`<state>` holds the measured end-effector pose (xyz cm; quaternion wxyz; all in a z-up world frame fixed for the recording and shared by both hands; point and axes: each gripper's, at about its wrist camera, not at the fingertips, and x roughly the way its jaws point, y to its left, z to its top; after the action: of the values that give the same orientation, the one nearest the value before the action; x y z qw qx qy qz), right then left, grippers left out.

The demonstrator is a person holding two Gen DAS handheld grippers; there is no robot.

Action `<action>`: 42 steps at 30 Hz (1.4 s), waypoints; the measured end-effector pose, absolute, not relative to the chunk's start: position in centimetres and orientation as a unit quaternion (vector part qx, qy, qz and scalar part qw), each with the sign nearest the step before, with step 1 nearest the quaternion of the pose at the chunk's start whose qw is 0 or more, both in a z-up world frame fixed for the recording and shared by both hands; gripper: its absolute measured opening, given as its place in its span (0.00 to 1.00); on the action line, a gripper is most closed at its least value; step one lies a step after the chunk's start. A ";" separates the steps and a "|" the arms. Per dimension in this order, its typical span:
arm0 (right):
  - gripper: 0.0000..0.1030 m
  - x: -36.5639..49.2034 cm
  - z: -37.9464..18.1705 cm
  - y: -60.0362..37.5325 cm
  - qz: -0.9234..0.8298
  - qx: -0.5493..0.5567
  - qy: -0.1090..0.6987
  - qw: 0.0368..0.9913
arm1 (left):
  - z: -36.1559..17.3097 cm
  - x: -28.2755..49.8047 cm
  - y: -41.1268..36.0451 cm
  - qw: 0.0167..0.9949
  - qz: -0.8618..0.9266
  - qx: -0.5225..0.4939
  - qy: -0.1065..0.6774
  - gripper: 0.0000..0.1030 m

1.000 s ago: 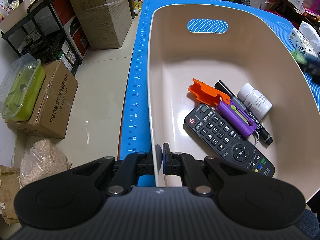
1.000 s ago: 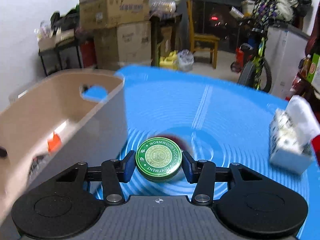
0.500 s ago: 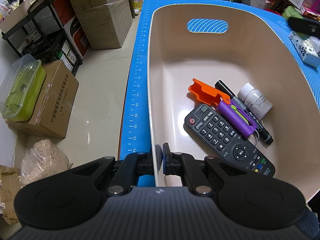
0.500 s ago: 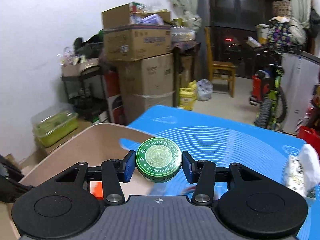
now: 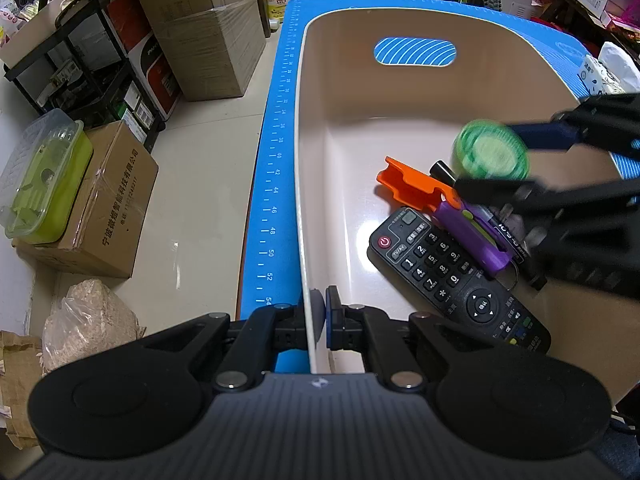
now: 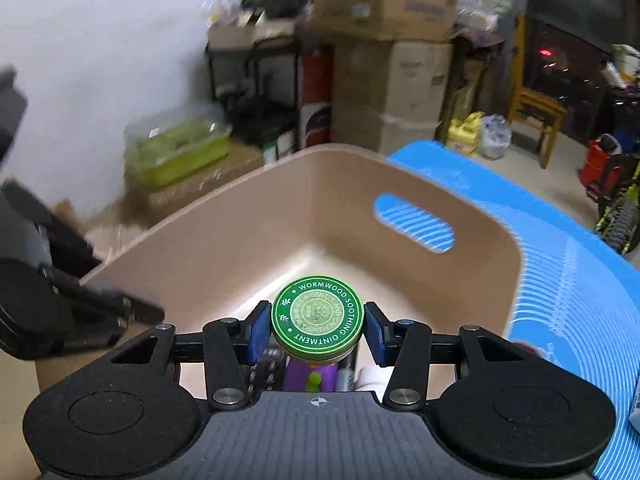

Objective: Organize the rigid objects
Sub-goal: 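Carry the green tin into the basket and open the right tool, then grasp the white tape roll by its edge with the right tool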

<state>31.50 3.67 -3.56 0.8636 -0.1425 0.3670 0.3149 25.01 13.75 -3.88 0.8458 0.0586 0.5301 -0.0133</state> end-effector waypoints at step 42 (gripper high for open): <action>0.67 37.5 -2.6 -11.8 0.171 -0.067 0.348 0.919 | -3.9 25.3 13.5 0.844 -0.014 0.063 0.532 0.07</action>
<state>37.47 -11.79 -2.56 0.9193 -0.0675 0.3479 0.1712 25.27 13.49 -3.89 0.8441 0.0630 0.5323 -0.0138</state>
